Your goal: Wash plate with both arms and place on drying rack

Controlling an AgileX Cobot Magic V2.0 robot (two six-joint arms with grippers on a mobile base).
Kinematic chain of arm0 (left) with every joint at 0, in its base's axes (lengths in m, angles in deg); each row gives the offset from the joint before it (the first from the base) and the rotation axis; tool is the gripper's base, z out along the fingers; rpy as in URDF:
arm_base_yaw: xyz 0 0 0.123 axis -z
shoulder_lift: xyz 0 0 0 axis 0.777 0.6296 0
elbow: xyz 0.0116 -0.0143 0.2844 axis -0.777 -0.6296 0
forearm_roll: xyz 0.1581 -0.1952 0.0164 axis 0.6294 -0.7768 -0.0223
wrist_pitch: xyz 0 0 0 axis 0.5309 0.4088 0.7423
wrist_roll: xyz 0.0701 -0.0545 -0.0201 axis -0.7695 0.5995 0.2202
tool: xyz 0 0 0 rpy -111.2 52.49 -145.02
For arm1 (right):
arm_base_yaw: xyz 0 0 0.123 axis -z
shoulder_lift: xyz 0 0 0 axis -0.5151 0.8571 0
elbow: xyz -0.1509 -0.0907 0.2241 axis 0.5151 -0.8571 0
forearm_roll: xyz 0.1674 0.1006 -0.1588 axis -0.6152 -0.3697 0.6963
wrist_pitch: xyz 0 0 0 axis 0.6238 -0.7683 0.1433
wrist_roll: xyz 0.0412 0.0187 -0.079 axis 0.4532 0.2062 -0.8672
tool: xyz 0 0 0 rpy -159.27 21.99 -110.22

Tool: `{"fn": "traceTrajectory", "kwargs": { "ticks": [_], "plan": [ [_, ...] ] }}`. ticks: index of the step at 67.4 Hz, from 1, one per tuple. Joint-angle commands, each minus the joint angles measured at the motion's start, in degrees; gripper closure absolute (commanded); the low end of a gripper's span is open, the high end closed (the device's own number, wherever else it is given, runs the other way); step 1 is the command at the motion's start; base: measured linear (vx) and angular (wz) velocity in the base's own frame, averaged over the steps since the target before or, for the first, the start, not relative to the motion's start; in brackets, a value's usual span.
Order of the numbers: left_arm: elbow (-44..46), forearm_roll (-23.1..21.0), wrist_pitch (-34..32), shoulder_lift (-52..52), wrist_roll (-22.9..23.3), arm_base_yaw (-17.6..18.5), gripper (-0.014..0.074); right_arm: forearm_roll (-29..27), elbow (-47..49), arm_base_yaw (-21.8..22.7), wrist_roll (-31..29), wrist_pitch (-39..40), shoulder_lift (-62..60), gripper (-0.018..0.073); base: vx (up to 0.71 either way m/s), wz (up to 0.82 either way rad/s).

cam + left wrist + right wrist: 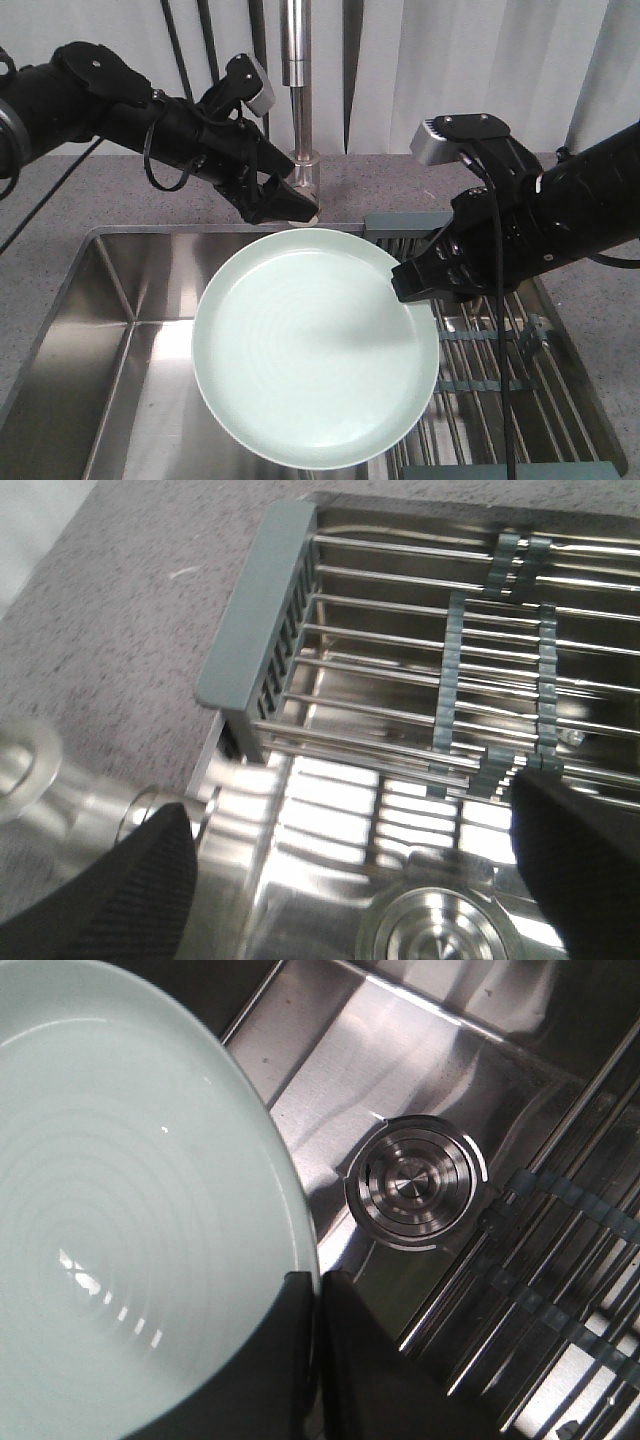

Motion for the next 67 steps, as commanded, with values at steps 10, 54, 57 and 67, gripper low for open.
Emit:
{"fn": "traceTrajectory", "kwargs": {
  "ticks": [10, 54, 57, 67],
  "plan": [
    [1.57, 12.03, -4.15, -8.63, 19.89, 0.23, 0.001, -2.06, 1.7, 0.16, -0.42, 1.87, -1.74, 0.0561, 0.0, 0.0],
    [-11.48, 42.34, -7.65, -27.04, 61.31, 0.23, 0.001, -2.06, 1.7, 0.16, -0.42, 1.87, -1.74, 0.0561, 0.0, 0.0],
    [-13.92, 42.41, -8.91, -29.26, 61.96, 0.23, 0.001, -2.06, 1.7, 0.16, -0.42, 1.87, -1.74, 0.0561, 0.0, 0.0],
    [-21.66, 42.54, -13.1, -35.5, 64.57, -0.01, 0.001, -2.06, 1.7, 0.16, -0.42, 1.87, -1.74, 0.0561, 0.0, 0.0]
  ]
}}
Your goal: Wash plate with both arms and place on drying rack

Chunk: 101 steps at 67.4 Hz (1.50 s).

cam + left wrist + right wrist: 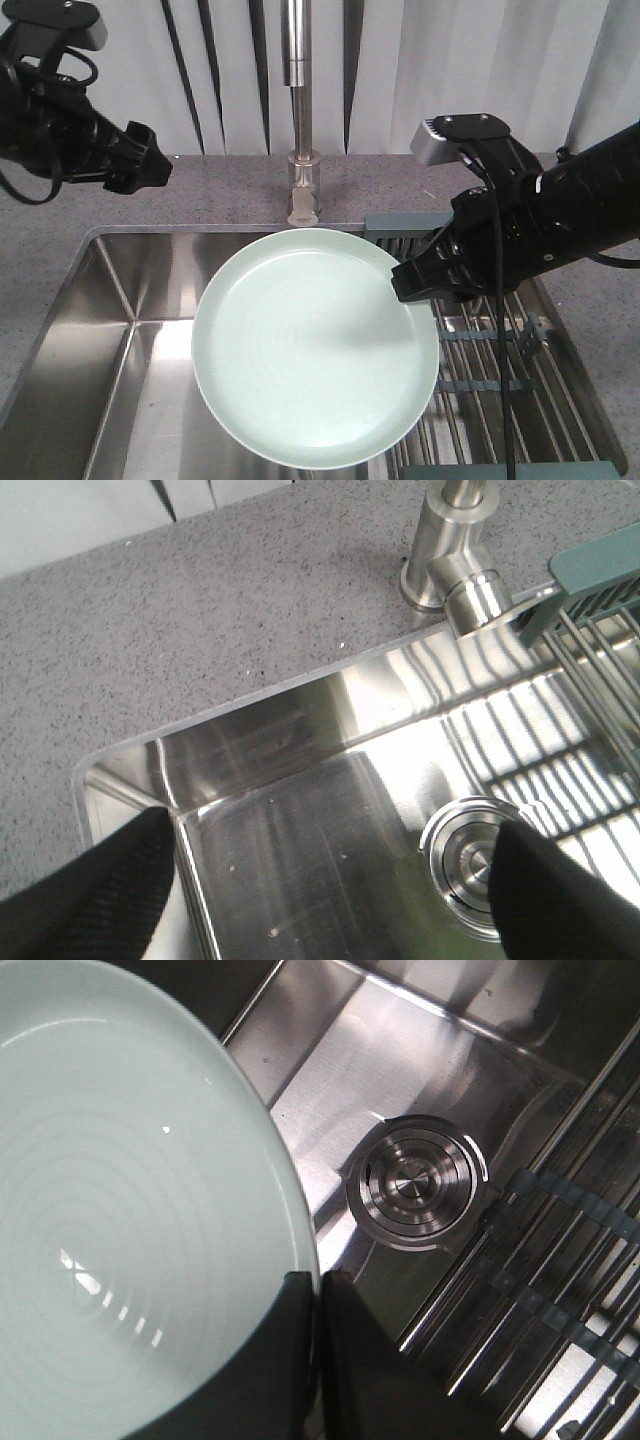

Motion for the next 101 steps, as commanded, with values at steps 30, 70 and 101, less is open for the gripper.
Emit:
{"fn": "traceTrajectory", "kwargs": {
  "ticks": [30, 70, 101],
  "plan": [
    [-20.3, 2.32, -7.36, -22.11, 6.37, -8.98, 0.001, -2.06, 1.7, 0.16, -0.42, 1.87, -1.74, 0.0561, 0.0, 0.0],
    [-37.67, 7.03, -6.8, -46.52, 11.61, -10.14, 0.001, -2.06, 1.7, 0.16, -0.42, 1.87, -1.74, 0.0561, 0.0, 0.0],
    [-43.52, 7.03, -2.14, -58.83, 11.61, -10.14, 0.001, -2.06, 1.7, 0.16, -0.42, 1.87, -1.74, 0.0561, 0.0, 0.0]
  ]
}}
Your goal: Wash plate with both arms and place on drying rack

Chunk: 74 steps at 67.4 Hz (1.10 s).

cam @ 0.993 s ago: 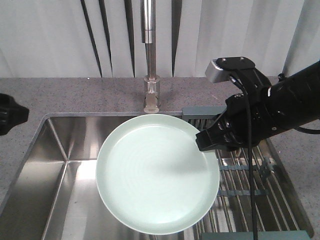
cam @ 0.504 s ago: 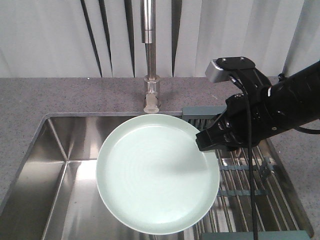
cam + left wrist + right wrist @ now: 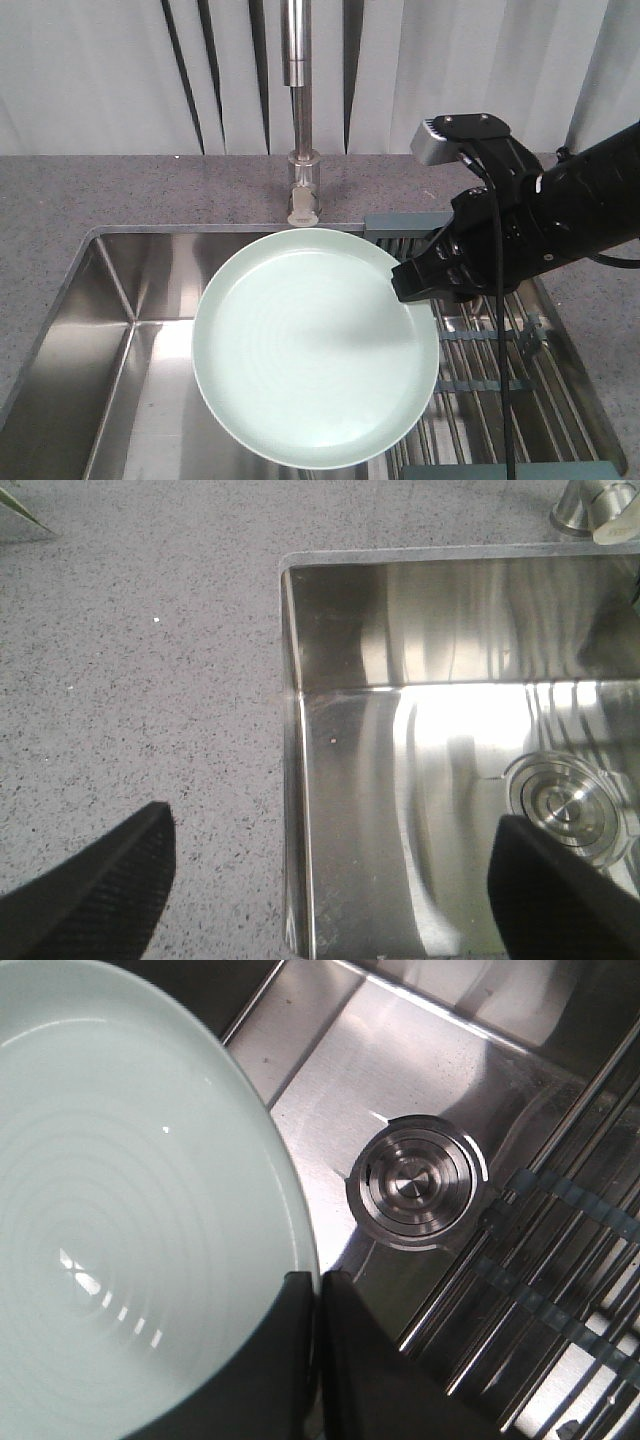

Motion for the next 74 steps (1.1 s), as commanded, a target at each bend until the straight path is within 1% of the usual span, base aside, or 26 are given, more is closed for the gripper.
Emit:
{"fn": "traceTrajectory", "kwargs": {
  "ticks": [1, 14, 74],
  "plan": [
    [0.65, 0.05, -3.15, -0.68, 0.61, -0.12, 0.001, -2.06, 1.7, 0.16, -0.42, 1.87, -1.74, 0.0561, 0.0, 0.0],
    [-0.69, 0.05, -3.05, -0.49, 0.61, -0.12, 0.001, -2.06, 1.7, 0.16, -0.42, 1.87, -1.74, 0.0561, 0.0, 0.0],
    [-0.68, 0.05, -2.83, -0.49, 0.61, -0.12, 0.001, -2.06, 1.7, 0.16, -0.42, 1.87, -1.74, 0.0561, 0.0, 0.0]
  ]
}}
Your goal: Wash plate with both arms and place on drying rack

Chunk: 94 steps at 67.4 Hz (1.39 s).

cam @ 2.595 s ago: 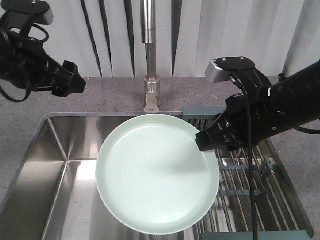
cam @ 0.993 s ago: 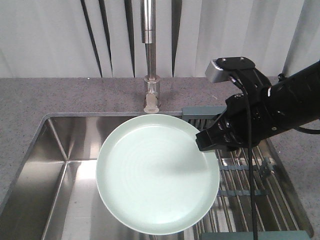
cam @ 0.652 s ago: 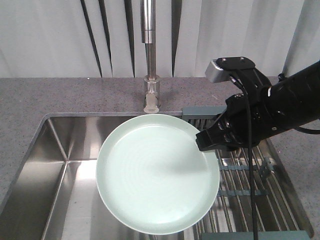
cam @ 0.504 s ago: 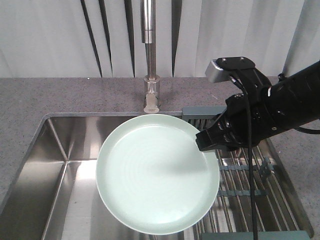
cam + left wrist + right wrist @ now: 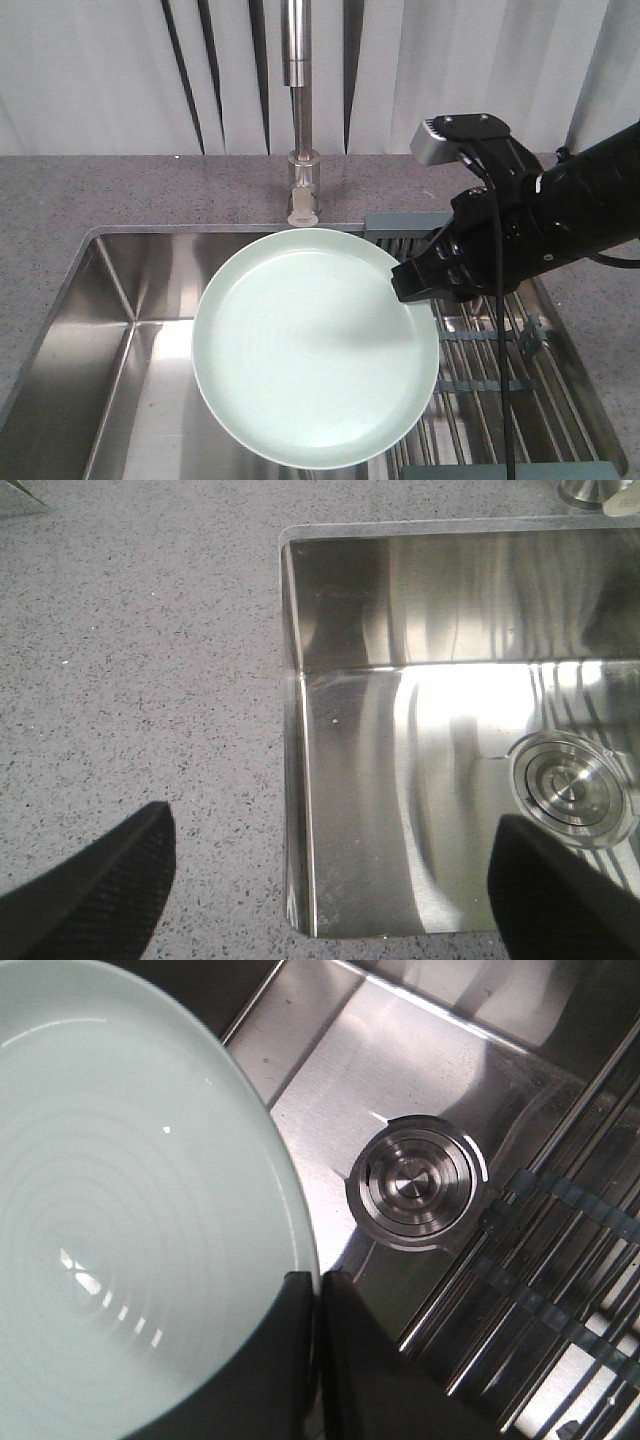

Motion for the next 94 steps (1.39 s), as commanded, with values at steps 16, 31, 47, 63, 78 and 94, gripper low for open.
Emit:
{"fn": "traceTrajectory", "kwargs": {
  "ticks": [16, 31, 47, 63, 78, 94],
  "plan": [
    [1.39, 0.05, -3.21, 0.5, 0.55, -0.12, 0.001, -1.93, 1.7, 0.16, -0.48, 2.26, -1.74, 0.0561, 0.0, 0.0],
    [1.39, 0.05, -3.21, 0.5, 0.55, -0.12, 0.001, -1.91, 1.7, 0.16, -1.11, 1.18, -1.66, 0.0561, 0.0, 0.0],
    [1.39, 0.05, -3.21, 0.5, 0.55, -0.12, 0.001, -2.46, 1.7, -0.04, -5.97, 0.6, 1.13, 0.0561, 0.0, 0.0],
    [1.39, 0.05, -3.21, 0.5, 0.55, -0.12, 0.001, -4.5, 2.62, -0.5, -10.29, 3.45, 6.26, 0.0561, 0.0, 0.0],
    [1.39, 0.05, -3.21, 0.5, 0.55, -0.12, 0.001, -5.24, 10.85, -0.5, -10.73, 2.67, 12.53, 0.0561, 0.0, 0.0],
    [1.39, 0.05, -3.21, 0.5, 0.55, -0.12, 0.001, -5.23, 19.09, 0.58, -10.08, 2.4, 18.29, 0.0561, 0.0, 0.0]
  ]
}}
